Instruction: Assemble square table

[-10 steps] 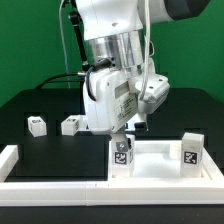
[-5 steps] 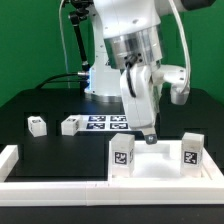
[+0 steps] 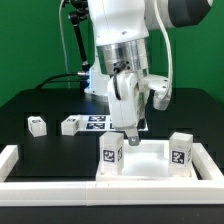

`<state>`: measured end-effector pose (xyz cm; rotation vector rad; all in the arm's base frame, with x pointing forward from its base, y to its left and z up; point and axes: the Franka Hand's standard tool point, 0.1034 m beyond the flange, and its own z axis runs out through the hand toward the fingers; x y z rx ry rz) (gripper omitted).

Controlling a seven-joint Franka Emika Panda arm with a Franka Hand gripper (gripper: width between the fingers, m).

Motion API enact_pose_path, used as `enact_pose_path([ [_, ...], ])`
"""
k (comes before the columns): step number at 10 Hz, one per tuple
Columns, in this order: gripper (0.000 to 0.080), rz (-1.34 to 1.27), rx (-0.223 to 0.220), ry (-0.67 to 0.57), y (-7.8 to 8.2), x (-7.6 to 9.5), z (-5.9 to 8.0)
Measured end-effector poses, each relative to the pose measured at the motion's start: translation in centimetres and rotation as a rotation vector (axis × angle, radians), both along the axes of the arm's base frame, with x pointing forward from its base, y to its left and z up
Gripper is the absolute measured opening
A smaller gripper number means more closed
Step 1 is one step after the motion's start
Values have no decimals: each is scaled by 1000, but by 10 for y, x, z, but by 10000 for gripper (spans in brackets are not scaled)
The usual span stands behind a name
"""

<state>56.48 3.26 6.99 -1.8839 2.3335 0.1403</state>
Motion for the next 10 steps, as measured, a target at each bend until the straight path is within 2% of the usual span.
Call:
enact_pose_path([
  [1, 649, 3, 1, 3, 1, 0, -1],
  [2, 649, 60, 28, 81, 15, -5, -2],
  [3, 649, 100, 34, 85, 19, -8, -2],
  [5, 649, 137, 44, 131, 26, -48, -4],
  [7, 649, 166, 21, 170, 22, -70, -17],
  [8, 649, 141, -16, 118, 15, -69, -22],
  [10, 649, 110, -64, 37, 11, -63, -28],
])
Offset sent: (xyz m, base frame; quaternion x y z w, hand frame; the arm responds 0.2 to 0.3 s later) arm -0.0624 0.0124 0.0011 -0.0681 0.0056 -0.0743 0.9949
